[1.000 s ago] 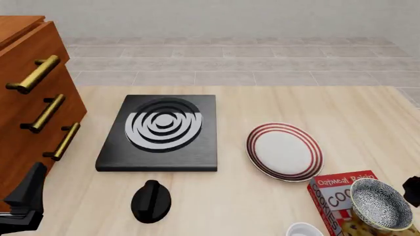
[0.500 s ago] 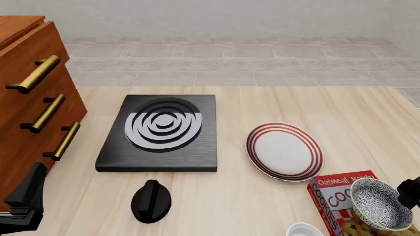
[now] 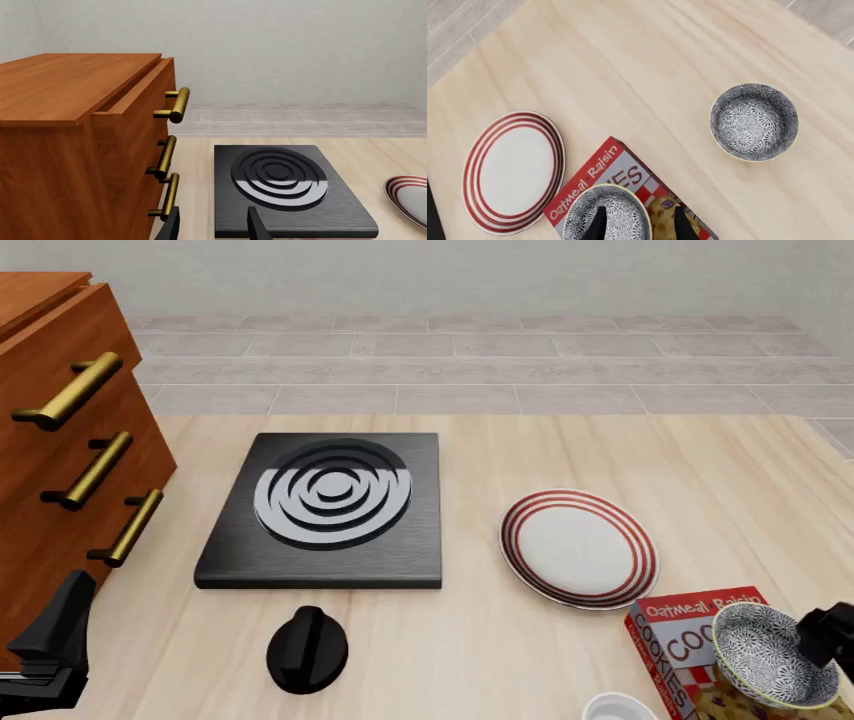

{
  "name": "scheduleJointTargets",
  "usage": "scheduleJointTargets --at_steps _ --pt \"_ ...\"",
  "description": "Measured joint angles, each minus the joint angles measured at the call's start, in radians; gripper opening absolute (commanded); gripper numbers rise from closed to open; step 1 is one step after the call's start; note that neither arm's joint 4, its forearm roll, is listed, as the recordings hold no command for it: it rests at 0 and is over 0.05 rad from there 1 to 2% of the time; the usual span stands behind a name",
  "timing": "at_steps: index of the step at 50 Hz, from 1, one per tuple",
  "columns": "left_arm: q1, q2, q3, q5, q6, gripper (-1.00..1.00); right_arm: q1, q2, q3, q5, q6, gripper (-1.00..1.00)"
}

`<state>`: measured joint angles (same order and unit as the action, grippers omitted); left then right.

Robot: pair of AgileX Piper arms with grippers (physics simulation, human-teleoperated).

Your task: Pick the akita bowl on the cookies box and place it on the plate.

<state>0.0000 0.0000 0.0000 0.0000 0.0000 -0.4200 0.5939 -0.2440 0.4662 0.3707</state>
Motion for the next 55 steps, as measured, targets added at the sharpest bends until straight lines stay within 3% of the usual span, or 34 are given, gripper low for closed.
scheduleJointTargets --at_steps 55 --pt "0.0 0.0 0.0 0.0 0.0 1.0 0.017 0.116 0.09 -0.159 0.024 1.0"
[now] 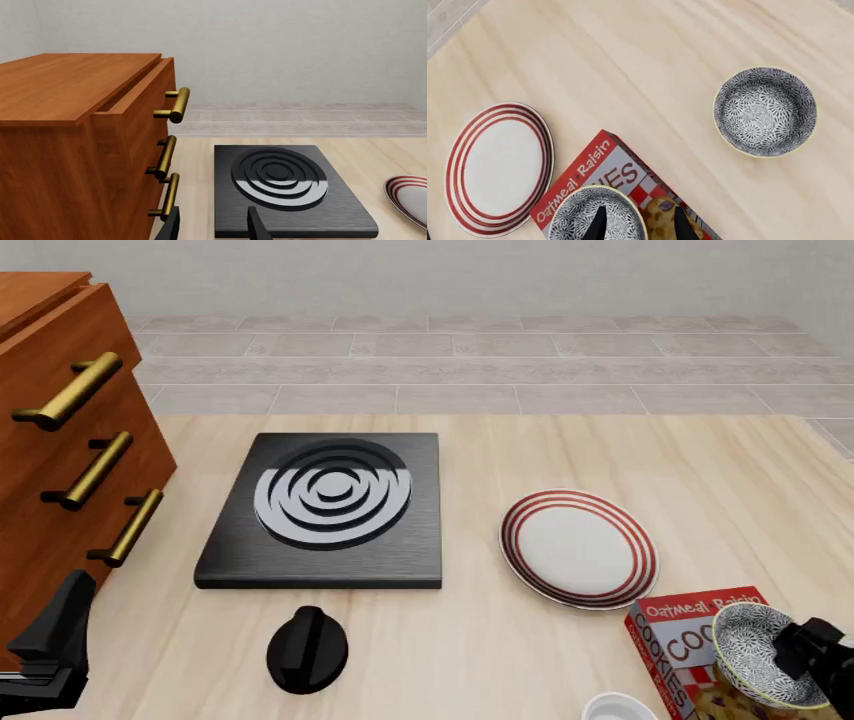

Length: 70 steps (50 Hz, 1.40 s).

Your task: Pick the akita bowl on the cookies box and place it on the plate.

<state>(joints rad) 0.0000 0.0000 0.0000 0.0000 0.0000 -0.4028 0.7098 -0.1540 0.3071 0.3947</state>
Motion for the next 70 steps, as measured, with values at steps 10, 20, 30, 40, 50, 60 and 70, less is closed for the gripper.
scheduleJointTargets --at_steps 10,20,30,40,50,60,70 --pt "0.0 0.0 0.0 0.0 0.0 1.0 0.004 0.036 0.013 -0.037 0.001 1.0" --pt "0.0 0.0 0.0 0.0 0.0 1.0 0.01 0.051 0.02 -0.054 0.004 -1.0" --pt "0.0 0.0 0.0 0.0 0.0 1.0 0.009 0.033 0.002 -0.029 -0.015 -1.0" --pt "0.0 0.0 0.0 0.0 0.0 1.0 0.01 0.018 -0.012 -0.003 -0.016 -1.0" --pt "0.0 0.0 0.0 0.0 0.0 1.0 0.047 -0.03 -0.033 0.039 0.01 -1.0" --pt "0.0 0.0 0.0 0.0 0.0 1.0 0.121 -0.072 -0.082 0.07 0.066 -1.0" --pt "0.0 0.0 0.0 0.0 0.0 1.0 0.195 -0.074 -0.212 0.11 0.12 -1.0"
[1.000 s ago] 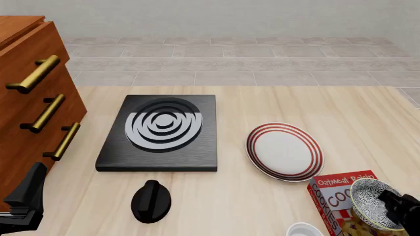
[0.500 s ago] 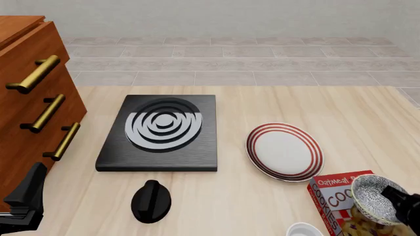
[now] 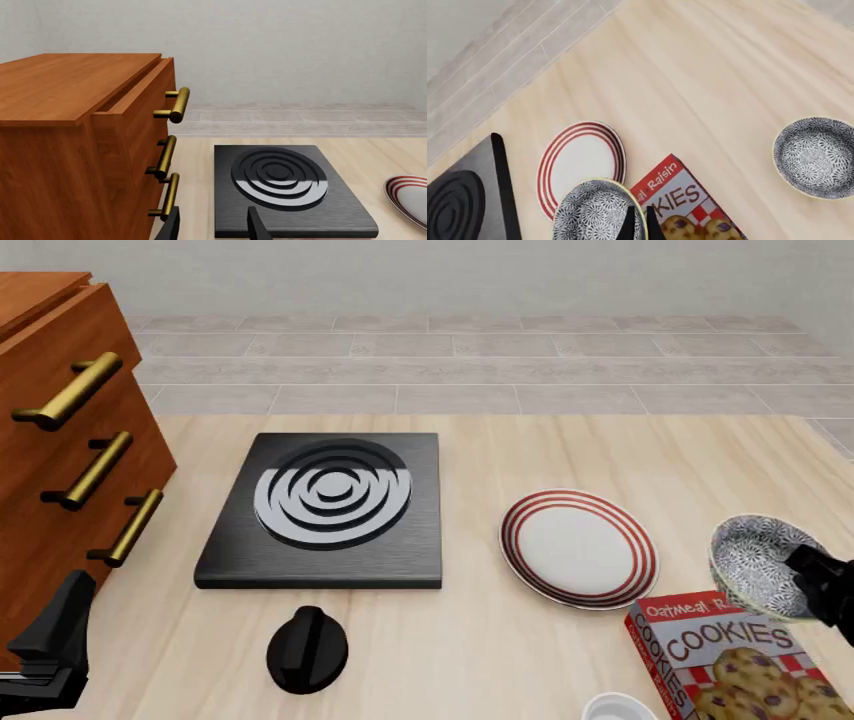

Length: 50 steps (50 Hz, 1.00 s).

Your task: Pick the akita bowl on the cookies box and place it on the plate.

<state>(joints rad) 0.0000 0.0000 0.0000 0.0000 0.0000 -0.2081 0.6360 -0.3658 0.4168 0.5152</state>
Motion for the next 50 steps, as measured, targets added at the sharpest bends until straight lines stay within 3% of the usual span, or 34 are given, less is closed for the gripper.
scheduleJointTargets --at_steps 9,25,50 --pt "0.0 0.0 0.0 0.0 0.0 1.0 0.042 0.07 -0.163 0.021 -0.009 -1.0" --pt "0.0 0.0 0.0 0.0 0.0 1.0 0.086 0.298 -0.408 0.015 -0.081 -1.0" --pt "0.0 0.0 0.0 0.0 0.0 1.0 0.195 0.583 -0.551 -0.066 -0.097 -1.0"
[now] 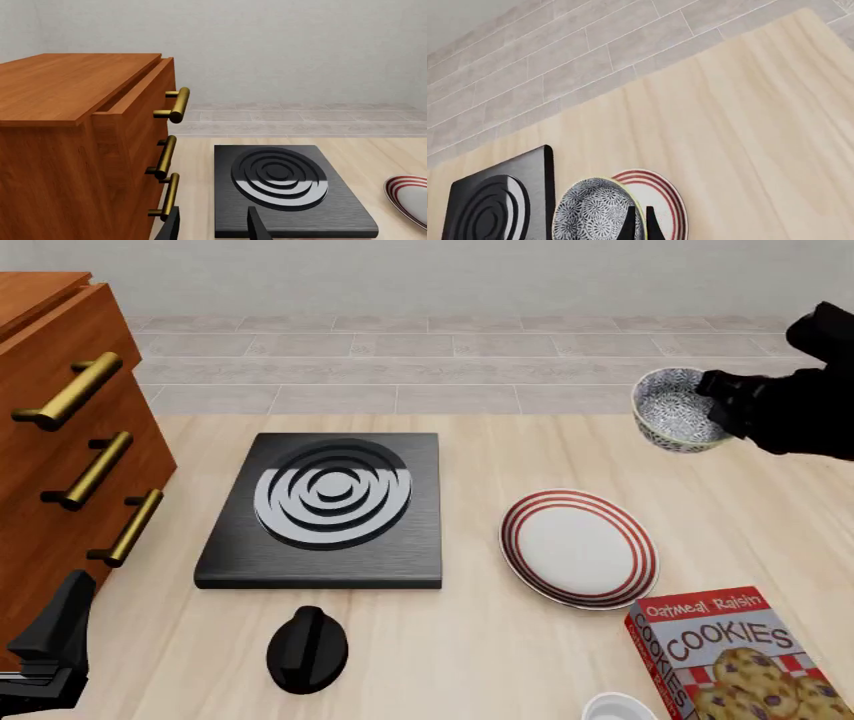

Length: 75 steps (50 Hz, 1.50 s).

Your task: Pick the akita bowl on the cookies box and place it on the plate.

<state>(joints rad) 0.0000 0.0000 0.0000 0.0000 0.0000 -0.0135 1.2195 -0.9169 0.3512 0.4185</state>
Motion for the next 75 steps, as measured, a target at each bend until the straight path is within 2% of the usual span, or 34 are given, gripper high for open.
scheduleJointTargets --at_steps 11,40,75 --pt "0.0 0.0 0.0 0.0 0.0 1.0 0.031 0.066 -0.014 -0.03 0.001 -1.0" --pt "0.0 0.0 0.0 0.0 0.0 1.0 0.097 0.189 0.062 -0.142 0.024 -1.0" --pt "0.0 0.0 0.0 0.0 0.0 1.0 0.11 0.289 0.123 -0.229 0.036 -1.0"
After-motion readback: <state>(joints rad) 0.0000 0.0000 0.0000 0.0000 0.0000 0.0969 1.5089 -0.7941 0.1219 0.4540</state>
